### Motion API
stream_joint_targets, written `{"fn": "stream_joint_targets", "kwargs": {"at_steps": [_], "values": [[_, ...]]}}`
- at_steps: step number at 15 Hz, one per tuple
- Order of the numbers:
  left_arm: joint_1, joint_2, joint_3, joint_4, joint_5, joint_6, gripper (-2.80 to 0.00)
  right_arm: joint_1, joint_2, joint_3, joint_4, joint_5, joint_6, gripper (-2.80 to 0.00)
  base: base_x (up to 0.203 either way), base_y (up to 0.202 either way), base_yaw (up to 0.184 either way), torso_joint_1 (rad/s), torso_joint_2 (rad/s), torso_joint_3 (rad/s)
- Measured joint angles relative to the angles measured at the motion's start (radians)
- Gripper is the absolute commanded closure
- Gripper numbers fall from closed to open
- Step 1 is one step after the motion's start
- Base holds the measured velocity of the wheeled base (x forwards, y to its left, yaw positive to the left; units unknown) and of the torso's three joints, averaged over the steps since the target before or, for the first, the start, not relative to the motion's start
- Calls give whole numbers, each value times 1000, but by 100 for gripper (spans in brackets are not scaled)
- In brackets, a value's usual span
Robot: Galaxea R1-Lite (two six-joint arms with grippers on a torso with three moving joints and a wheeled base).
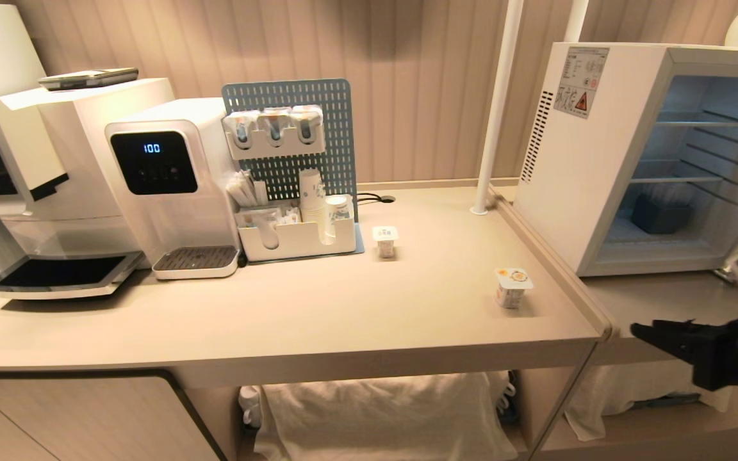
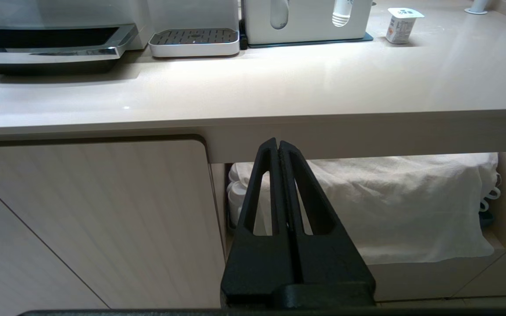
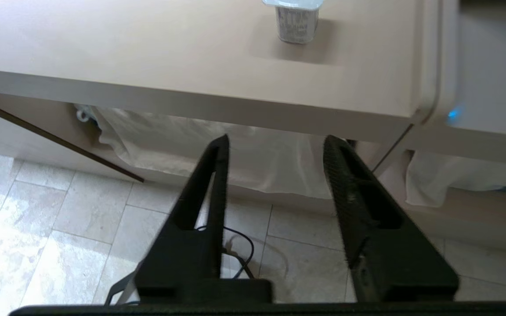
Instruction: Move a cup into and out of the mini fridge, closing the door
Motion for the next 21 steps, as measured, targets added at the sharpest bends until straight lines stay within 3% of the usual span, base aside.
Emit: {"fn": "stream_joint_targets", "kwargs": {"at_steps": [5,8,13,21], "values": [[0,0,0,0,0,-5,0,-20,637,64,-709,-4,-73,-280,0,0,0,0,0,0],[0,0,0,0,0,-5,0,9,868,-42,-1014,-48,-107,-280,0,0,0,0,0,0],[0,0,0,0,1,-5,0,76,932,-188,-902,-74,-113,-280,0,0,0,0,0,0],[0,0,0,-1,3,-5,0,82,1035,-453,-725,-90,-111,-280,0,0,0,0,0,0]]}}
